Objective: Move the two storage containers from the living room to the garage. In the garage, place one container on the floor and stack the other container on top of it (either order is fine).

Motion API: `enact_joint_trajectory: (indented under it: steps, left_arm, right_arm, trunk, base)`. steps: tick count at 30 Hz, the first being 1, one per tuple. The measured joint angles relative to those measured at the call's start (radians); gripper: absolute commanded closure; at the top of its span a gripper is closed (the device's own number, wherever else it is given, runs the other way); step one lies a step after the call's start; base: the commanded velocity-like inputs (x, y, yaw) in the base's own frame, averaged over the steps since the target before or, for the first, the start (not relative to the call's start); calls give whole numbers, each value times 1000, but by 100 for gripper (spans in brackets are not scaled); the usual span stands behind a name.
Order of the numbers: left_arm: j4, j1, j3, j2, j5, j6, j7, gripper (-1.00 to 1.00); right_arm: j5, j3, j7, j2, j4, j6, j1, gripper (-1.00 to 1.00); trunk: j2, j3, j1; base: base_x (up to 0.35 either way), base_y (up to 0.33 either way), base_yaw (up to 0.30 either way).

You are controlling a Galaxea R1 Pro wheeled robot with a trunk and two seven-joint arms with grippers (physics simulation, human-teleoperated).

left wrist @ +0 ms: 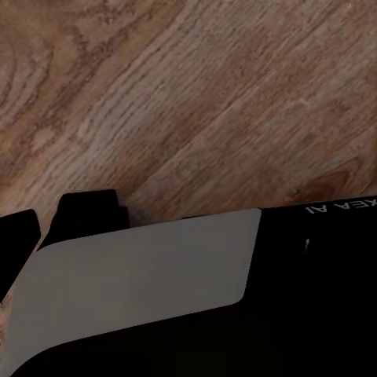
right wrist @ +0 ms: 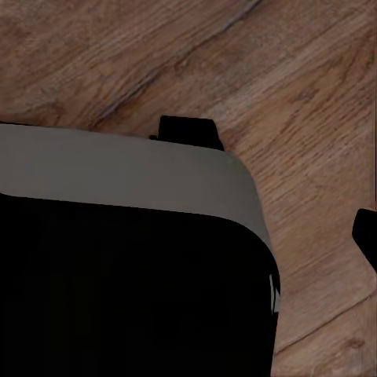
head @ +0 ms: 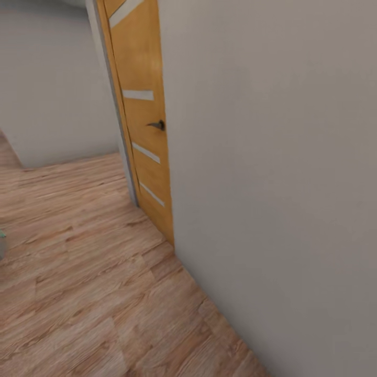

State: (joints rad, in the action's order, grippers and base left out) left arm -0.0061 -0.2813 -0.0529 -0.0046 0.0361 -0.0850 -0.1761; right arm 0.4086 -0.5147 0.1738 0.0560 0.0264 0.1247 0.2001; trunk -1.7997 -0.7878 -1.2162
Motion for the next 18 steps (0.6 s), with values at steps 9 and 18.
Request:
enact_joint_trajectory:
  steps: [9,18]
  left_arm:
    - [0,0,0,0,0,0,0,-100]
    - [0,0,0,0,0,0,0,-100]
  right_arm:
    - [0,0,0,0,0,0,0,-100]
    - [0,0,0,0,0,0,0,-100]
  trunk:
    - [0,0,0]
    - [0,0,0]
  base:
    - [314,0,269]
    - [314,0,269]
